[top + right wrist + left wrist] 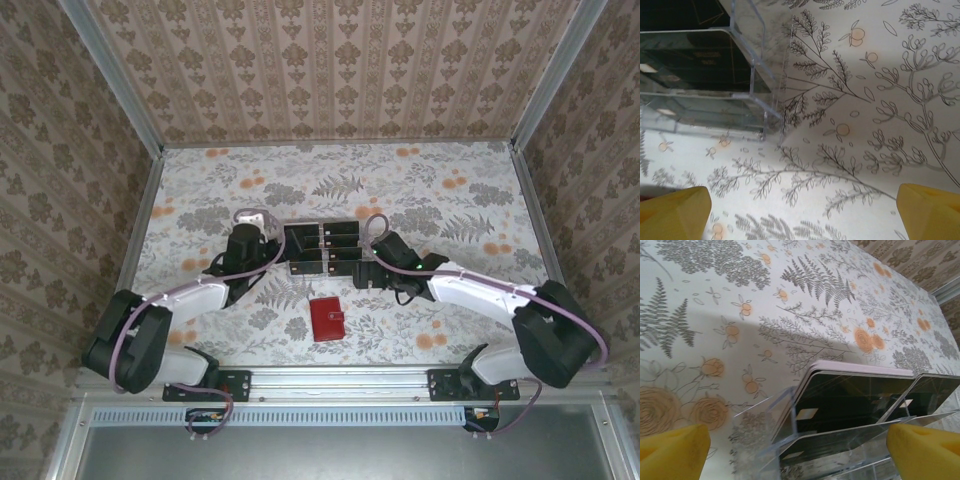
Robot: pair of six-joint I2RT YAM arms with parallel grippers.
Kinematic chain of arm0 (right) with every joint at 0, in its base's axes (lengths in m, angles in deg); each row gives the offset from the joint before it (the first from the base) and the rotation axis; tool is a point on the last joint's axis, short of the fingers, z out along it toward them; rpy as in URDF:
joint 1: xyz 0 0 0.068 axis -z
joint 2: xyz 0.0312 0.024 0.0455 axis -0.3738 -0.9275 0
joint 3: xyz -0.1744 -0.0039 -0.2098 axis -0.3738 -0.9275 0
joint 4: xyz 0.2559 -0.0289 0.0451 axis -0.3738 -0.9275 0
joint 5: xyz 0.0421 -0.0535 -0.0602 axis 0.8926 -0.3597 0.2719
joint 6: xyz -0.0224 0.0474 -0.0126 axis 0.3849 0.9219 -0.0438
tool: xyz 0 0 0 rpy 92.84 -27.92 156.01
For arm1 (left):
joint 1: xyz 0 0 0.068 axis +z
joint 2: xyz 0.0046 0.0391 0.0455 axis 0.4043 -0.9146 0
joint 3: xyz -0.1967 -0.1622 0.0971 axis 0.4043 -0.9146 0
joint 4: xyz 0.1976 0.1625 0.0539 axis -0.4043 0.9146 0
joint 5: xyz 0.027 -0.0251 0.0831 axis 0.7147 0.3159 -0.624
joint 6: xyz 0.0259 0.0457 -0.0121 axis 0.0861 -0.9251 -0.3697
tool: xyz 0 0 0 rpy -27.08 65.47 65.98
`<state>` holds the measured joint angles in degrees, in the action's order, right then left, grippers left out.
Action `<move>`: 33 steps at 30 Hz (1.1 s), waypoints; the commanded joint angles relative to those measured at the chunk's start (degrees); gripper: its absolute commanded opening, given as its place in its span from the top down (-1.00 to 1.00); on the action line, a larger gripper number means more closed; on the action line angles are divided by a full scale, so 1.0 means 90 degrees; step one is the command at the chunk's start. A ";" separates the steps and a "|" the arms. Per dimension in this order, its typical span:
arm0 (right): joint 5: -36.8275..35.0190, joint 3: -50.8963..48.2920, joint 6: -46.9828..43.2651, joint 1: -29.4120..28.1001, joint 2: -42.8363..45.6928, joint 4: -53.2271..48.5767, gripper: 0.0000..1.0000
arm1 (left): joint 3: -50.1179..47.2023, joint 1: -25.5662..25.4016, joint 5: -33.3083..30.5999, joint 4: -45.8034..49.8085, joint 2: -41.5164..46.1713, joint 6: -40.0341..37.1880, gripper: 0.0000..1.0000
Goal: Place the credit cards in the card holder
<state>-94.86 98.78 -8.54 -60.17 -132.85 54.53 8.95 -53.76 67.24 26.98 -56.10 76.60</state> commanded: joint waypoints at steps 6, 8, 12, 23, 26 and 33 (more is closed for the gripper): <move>-0.0742 0.0398 0.0288 -0.0051 -0.0873 0.0569 -0.93 | 0.0291 -0.0201 0.0036 -0.0949 -0.0507 0.0310 -1.00; -0.0920 0.0458 0.0298 -0.0043 -0.1018 0.0563 -0.93 | 0.0336 -0.0254 0.0046 -0.1073 -0.0655 0.0362 -0.99; -0.1248 0.0495 0.0327 0.0059 -0.1164 0.0510 -0.94 | 0.0546 -0.0361 0.0095 -0.1228 -0.0957 0.0416 -1.00; -0.1335 0.0228 0.0330 0.1085 -0.1017 0.0563 -0.95 | 0.1602 -0.0803 0.0241 -0.1271 -0.1939 0.0414 -0.99; -0.1320 0.0174 0.0253 0.1410 -0.0919 0.0539 -0.96 | 0.2002 -0.0940 0.0295 -0.1284 -0.2303 0.0382 -1.00; -0.1218 0.0141 0.0025 0.2113 -0.0842 0.0463 -0.96 | 0.2956 -0.1165 0.0561 -0.1329 -0.3220 0.0474 -0.99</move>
<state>-105.02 100.64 -6.69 -42.96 -141.83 59.01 32.31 -63.24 69.75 16.68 -82.90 79.90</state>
